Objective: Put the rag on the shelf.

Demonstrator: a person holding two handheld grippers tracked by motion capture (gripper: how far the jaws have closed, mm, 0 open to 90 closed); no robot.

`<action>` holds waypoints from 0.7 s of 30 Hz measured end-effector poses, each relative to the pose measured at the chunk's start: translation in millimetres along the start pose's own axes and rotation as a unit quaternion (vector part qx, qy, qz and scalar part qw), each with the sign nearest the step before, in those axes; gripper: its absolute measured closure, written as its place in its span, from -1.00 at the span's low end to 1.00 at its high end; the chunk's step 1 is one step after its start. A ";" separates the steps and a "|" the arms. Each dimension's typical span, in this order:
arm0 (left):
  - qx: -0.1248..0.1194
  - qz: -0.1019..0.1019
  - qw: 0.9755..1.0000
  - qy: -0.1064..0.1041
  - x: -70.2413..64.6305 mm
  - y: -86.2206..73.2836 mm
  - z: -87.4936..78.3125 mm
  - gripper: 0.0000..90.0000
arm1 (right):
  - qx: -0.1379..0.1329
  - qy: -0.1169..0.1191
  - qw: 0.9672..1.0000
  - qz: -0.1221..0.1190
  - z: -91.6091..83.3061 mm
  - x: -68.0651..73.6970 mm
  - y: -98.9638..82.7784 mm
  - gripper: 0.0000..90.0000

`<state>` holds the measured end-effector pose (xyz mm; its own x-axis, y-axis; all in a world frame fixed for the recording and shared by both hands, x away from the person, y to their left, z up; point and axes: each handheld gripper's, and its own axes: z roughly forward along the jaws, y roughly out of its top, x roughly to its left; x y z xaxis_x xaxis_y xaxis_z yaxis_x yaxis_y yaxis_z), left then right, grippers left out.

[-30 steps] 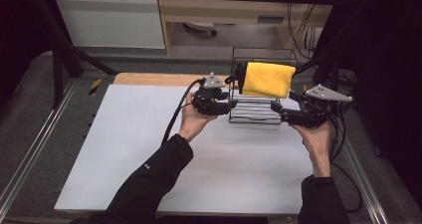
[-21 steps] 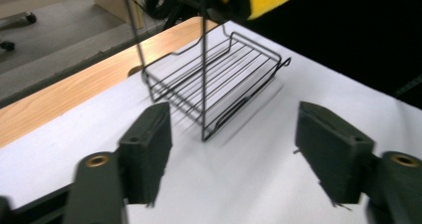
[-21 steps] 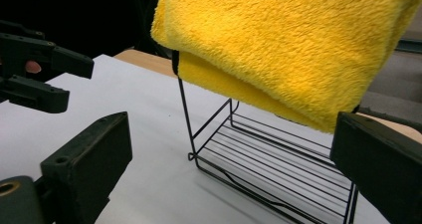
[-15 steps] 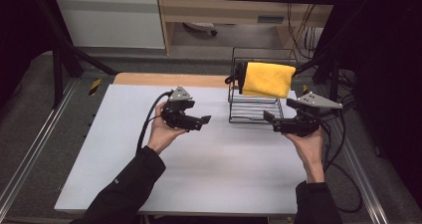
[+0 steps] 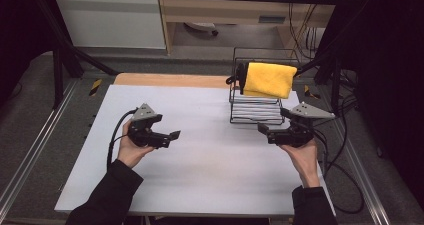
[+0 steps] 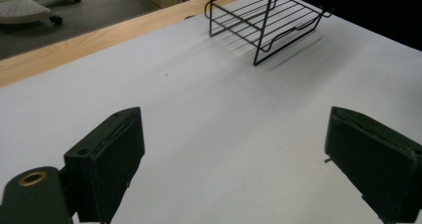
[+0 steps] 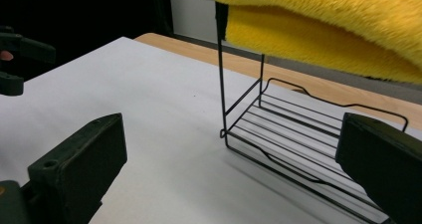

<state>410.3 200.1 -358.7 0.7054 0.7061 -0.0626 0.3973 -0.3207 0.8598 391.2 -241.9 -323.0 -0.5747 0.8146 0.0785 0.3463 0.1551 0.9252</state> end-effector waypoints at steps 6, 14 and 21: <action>0.004 -0.007 1.000 0.014 10.2 -28.2 -18.4 -0.80 | 0.009 0.016 1.000 0.003 3.7 5.5 -16.4 -0.99; 0.021 -0.019 0.999 0.021 16.2 -66.6 -31.0 -0.79 | 0.040 0.030 0.999 0.011 11.3 8.7 -48.1 -0.99; 0.034 -0.029 0.999 0.029 21.3 -89.5 -38.1 -0.79 | 0.057 0.044 0.997 0.018 15.3 7.5 -76.9 -0.99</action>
<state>367.3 267.9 -417.7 0.6452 0.7598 -0.0799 0.4767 -0.3186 0.8193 371.6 -239.1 -399.2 -0.6211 0.7695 0.1486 0.4480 0.1930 0.8730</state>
